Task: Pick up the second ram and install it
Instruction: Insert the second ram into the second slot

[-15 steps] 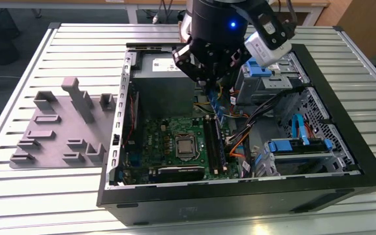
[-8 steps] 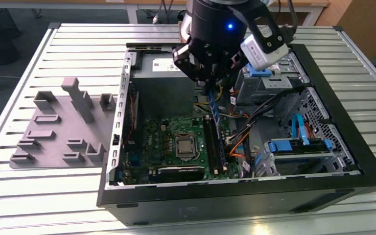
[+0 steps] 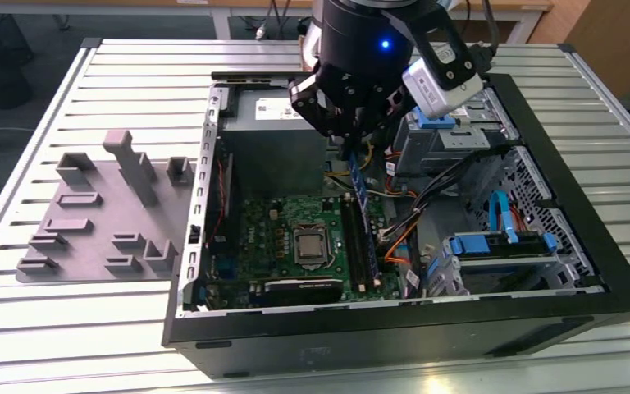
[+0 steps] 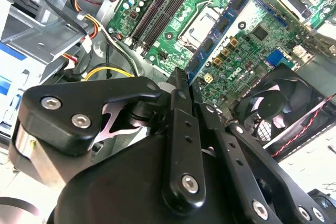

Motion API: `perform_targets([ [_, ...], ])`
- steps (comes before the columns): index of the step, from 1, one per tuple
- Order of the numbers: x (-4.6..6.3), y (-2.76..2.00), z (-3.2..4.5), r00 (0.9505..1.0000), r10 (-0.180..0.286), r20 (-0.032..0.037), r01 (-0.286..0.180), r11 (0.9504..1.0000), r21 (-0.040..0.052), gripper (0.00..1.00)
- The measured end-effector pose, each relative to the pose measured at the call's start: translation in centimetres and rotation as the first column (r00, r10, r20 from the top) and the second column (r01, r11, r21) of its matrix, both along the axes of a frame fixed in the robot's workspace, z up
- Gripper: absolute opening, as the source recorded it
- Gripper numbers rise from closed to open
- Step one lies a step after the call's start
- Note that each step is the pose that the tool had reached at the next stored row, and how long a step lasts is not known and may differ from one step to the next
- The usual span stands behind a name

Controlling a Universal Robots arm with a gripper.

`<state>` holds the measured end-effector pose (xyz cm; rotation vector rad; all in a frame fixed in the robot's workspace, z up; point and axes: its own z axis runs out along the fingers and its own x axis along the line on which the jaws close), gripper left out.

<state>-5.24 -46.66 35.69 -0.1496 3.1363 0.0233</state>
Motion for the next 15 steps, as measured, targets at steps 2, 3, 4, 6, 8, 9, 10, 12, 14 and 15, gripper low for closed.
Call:
perform_targets([
  [2, 0.0, 0.00, 0.00, 1.0000, 0.000, 0.0000, 0.000, 1.0000, 0.0000, 0.14],
  [3, 0.0, 0.00, 0.00, 1.0000, 0.000, 0.0000, 0.000, 1.0000, 0.0000, 0.14],
  [4, 0.0, 0.00, 0.00, 1.0000, 0.000, 0.0000, 0.000, 1.0000, 0.0000, 0.14],
  [6, 0.0, 0.00, -0.04, 1.0000, 0.000, 0.0000, 0.000, 1.0000, 0.0001, 0.14],
  [8, 0.0, 0.00, -0.15, 1.0000, -0.004, 0.0000, 0.004, 1.0000, 0.0002, 0.14],
  [9, 0.0, 0.00, -0.26, 1.0000, -0.008, 0.0000, 0.008, 1.0000, 0.0001, 0.14],
  [10, 0.1, 0.00, -0.40, 0.9999, -0.013, -0.0001, 0.013, 0.9999, 0.0000, 0.14],
  [12, 0.2, 0.00, -0.73, 0.9998, -0.019, -0.0002, 0.019, 0.9998, 0.0000, 0.14],
  [14, 0.3, 0.00, -1.09, 0.9997, -0.025, -0.0002, 0.025, 0.9997, 0.0000, 0.14],
  [15, 0.4, 0.00, -1.27, 0.9996, -0.028, -0.0002, 0.028, 0.9996, 0.0000, 0.14],
])
